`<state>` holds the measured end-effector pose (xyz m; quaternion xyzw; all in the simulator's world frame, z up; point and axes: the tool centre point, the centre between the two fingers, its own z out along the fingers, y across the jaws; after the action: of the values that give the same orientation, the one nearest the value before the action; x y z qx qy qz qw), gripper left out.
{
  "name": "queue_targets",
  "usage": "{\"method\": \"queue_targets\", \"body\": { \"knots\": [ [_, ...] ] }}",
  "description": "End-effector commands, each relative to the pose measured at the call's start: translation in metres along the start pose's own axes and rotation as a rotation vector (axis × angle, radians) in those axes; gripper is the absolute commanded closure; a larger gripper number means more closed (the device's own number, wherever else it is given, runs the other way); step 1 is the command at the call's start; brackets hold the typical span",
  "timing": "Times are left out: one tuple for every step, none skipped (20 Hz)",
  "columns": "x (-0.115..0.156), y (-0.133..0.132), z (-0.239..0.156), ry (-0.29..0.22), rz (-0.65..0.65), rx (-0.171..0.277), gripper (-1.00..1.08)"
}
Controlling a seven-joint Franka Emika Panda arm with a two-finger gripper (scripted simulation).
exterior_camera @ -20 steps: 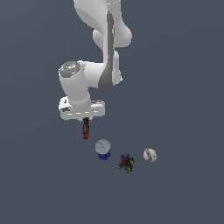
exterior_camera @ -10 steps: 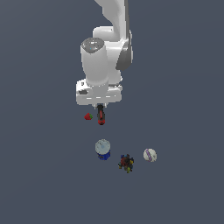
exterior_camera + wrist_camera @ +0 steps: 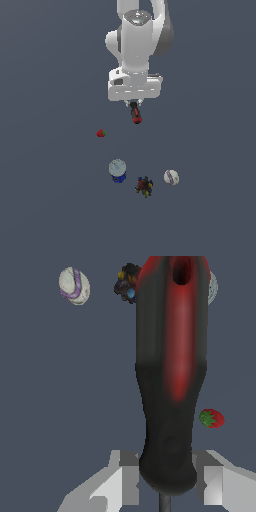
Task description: Pick up a designated object from a clutter of objects.
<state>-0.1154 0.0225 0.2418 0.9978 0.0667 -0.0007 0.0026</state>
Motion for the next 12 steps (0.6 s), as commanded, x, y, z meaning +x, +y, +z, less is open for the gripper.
{"method": "queue_targets", "body": {
  "knots": [
    [-0.009, -0.024, -0.017, 0.001, 0.0, -0.002, 1.08],
    [-0.013, -0.033, -0.024, 0.001, 0.0, -0.002, 1.08],
    [-0.016, -0.042, -0.03, 0.001, 0.0, -0.002, 1.08],
    [-0.019, -0.051, -0.037, 0.001, 0.0, -0.002, 1.08],
    [-0.023, -0.06, -0.043, 0.001, 0.0, -0.002, 1.08],
    [-0.026, -0.069, -0.05, 0.001, 0.0, -0.001, 1.08],
    [-0.029, -0.077, -0.056, 0.001, 0.0, -0.001, 1.08],
    [-0.032, -0.086, -0.062, 0.001, 0.0, -0.001, 1.08],
    [-0.034, -0.094, -0.068, 0.001, 0.0, -0.001, 1.08],
    [-0.037, -0.102, -0.074, 0.001, 0.0, 0.0, 1.08],
    [-0.04, -0.11, -0.079, 0.001, 0.0, 0.001, 1.08],
    [-0.042, -0.118, -0.085, 0.001, 0.0, 0.001, 1.08]
  ]
}}
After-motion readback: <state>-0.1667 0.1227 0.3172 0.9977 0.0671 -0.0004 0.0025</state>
